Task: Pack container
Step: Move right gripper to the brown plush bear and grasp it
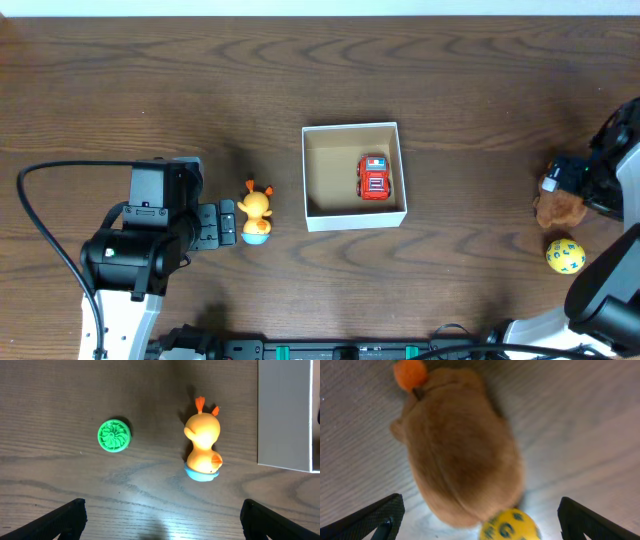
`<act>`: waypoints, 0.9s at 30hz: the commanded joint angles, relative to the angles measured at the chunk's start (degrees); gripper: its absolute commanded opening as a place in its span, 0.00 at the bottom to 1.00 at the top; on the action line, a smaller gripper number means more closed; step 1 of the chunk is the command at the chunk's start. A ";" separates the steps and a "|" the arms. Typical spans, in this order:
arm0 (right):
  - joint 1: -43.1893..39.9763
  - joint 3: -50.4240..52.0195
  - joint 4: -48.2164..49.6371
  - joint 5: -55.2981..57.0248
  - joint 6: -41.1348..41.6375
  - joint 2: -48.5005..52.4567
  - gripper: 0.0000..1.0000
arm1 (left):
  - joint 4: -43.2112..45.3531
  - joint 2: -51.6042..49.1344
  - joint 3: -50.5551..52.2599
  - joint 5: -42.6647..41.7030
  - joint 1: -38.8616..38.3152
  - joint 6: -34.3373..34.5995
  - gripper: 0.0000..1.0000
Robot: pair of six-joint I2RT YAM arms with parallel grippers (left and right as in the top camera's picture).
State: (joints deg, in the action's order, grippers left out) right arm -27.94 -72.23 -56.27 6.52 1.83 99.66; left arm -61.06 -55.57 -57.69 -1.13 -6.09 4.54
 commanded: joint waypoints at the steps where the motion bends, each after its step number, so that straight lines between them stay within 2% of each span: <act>1: -0.07 1.16 1.18 -3.26 -1.05 1.99 0.99 | 0.00 -0.15 -0.94 0.07 0.28 0.52 0.98; 3: 0.00 1.33 1.42 -3.37 -1.05 2.86 0.98 | -0.02 -0.15 -0.94 0.07 0.28 0.52 0.98; 6: 0.11 1.44 1.44 -3.37 -1.01 3.76 0.88 | -0.02 -0.15 -0.94 0.07 0.28 0.52 0.98; 10: 0.15 1.42 1.55 -3.34 -0.24 3.87 0.55 | -0.02 -0.15 -0.94 0.07 0.28 0.52 0.98; 14: 0.35 1.40 1.44 -3.65 0.92 3.85 0.36 | -0.15 -0.15 -0.94 0.07 0.28 0.52 0.98; 18: 1.86 0.74 0.92 -5.84 0.92 2.69 0.26 | -0.26 -0.15 -0.94 0.07 0.28 0.52 0.98; 24: 7.23 -3.96 -2.34 -7.63 1.14 -4.22 0.21 | -0.26 -0.15 -0.94 0.07 0.28 0.52 0.98; 27: 12.24 -6.32 -3.93 -11.34 1.16 -9.90 0.10 | -0.26 -0.15 -0.94 0.07 0.28 0.52 0.98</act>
State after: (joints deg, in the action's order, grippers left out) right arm -19.88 -74.39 -59.66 -0.08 2.42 97.03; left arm -61.12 -55.57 -57.69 -1.13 -6.09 4.51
